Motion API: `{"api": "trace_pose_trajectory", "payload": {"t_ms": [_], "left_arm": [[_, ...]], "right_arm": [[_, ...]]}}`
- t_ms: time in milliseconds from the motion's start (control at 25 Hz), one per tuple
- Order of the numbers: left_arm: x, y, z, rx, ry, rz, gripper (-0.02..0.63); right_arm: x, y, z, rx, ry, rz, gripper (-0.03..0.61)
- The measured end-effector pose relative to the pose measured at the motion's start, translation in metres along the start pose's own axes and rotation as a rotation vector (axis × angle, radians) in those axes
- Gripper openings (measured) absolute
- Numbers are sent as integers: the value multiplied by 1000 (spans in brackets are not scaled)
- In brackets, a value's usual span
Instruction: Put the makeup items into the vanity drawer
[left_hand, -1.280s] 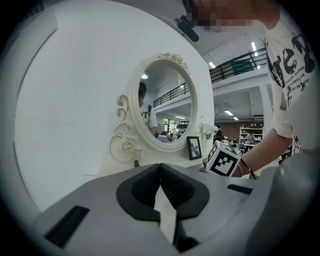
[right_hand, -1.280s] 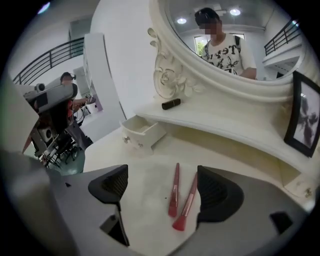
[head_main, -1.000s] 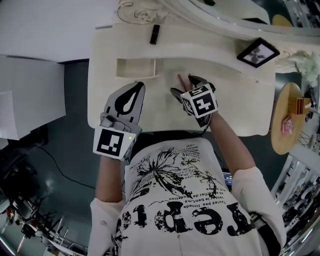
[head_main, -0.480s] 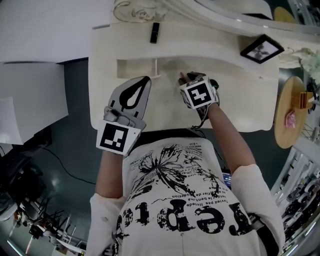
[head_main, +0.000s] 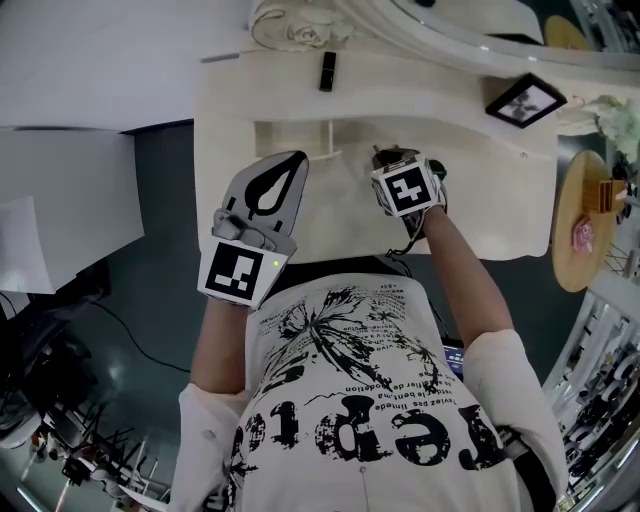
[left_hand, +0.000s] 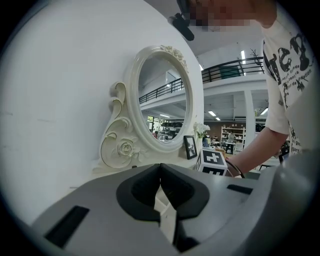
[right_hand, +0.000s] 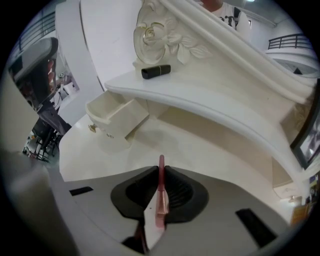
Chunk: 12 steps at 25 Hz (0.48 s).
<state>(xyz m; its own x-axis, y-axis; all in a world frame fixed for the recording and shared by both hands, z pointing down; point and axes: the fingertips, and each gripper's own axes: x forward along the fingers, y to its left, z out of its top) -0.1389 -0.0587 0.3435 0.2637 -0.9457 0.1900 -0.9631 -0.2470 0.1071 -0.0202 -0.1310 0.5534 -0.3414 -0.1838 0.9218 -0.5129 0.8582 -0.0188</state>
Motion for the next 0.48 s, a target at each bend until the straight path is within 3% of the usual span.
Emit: {"api": "trace_pose_trajectory", "payload": {"t_ms": [240, 480], "left_arm": [[-19, 18, 23, 19, -36, 8, 12], [-46, 40, 47, 33, -63, 48, 12]], "right_arm": [[-43, 20, 50, 8, -90, 63, 55], [-81, 66, 110, -111, -190, 126, 55]]}}
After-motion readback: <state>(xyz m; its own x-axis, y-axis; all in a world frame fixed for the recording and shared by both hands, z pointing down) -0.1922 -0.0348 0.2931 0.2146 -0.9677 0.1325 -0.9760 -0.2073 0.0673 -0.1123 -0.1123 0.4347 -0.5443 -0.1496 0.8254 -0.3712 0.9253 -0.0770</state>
